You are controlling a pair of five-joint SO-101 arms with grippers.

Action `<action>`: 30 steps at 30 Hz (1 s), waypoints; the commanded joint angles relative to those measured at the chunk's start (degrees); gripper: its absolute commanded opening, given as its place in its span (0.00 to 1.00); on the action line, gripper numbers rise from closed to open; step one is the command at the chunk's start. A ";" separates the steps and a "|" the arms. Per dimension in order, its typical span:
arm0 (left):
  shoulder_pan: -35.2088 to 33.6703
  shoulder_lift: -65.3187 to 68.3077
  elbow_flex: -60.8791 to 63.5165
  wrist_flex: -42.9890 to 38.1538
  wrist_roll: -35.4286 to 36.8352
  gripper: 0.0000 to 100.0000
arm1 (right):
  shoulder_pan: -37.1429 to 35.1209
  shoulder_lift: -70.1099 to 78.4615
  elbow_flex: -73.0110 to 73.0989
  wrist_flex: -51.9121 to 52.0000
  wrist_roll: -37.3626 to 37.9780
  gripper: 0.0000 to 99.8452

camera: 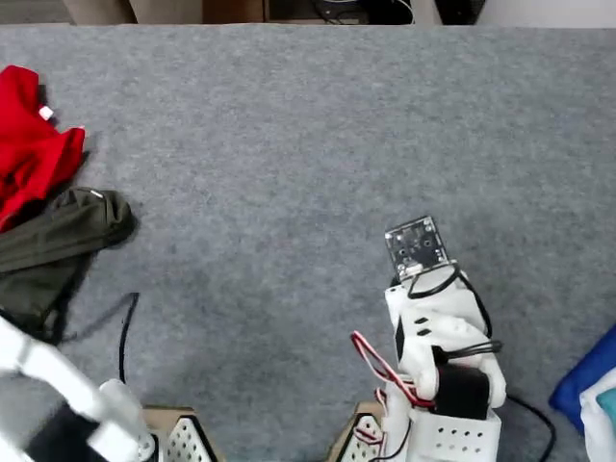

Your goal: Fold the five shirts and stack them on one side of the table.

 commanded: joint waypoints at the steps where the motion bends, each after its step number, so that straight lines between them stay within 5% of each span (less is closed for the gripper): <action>1: -0.62 12.44 -15.82 3.16 0.53 0.15 | -1.80 -0.31 -0.13 -1.41 0.00 0.01; 15: 8.00 54.20 -68.92 21.63 19.08 0.18 | -2.68 3.74 -0.48 -0.97 0.18 0.01; 24: 8.00 73.80 -89.41 18.37 29.19 0.21 | -2.59 20.62 -10.95 -1.41 -0.09 0.01; 30: 8.70 84.97 -96.00 16.97 29.45 0.21 | -2.77 31.25 -16.40 -6.51 -4.48 0.01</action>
